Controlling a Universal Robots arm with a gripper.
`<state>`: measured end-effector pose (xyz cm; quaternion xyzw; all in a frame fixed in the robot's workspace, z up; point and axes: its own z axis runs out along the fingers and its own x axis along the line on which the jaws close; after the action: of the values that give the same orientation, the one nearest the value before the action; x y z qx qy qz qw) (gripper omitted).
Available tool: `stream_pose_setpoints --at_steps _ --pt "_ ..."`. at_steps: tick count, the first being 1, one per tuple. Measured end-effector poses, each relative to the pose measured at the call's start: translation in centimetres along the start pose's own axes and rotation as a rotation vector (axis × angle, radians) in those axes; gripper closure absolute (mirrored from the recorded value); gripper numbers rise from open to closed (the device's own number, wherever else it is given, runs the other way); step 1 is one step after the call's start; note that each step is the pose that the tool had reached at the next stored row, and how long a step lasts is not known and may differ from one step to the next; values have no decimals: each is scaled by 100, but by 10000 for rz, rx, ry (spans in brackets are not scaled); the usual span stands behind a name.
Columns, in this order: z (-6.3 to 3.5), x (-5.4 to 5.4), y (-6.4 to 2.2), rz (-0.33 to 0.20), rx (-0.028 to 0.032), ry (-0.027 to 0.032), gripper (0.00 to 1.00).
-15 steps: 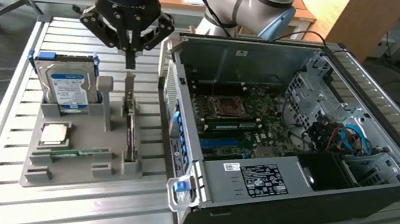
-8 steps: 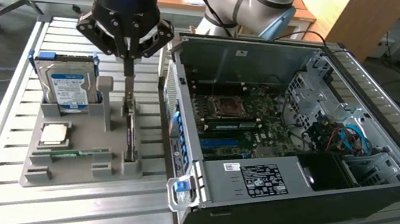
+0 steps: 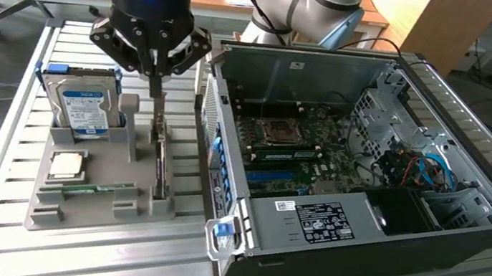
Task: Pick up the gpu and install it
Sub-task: 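Reach for the gpu, then pick up the gpu and move the gpu toward the slot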
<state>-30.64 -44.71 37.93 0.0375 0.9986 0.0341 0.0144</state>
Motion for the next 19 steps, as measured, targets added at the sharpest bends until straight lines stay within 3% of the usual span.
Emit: stream_pose_setpoints --at_steps 5,19 --pt "-3 5 -48 0 0 -1 89" --pt "-3 7 -50 1 -1 -1 89"
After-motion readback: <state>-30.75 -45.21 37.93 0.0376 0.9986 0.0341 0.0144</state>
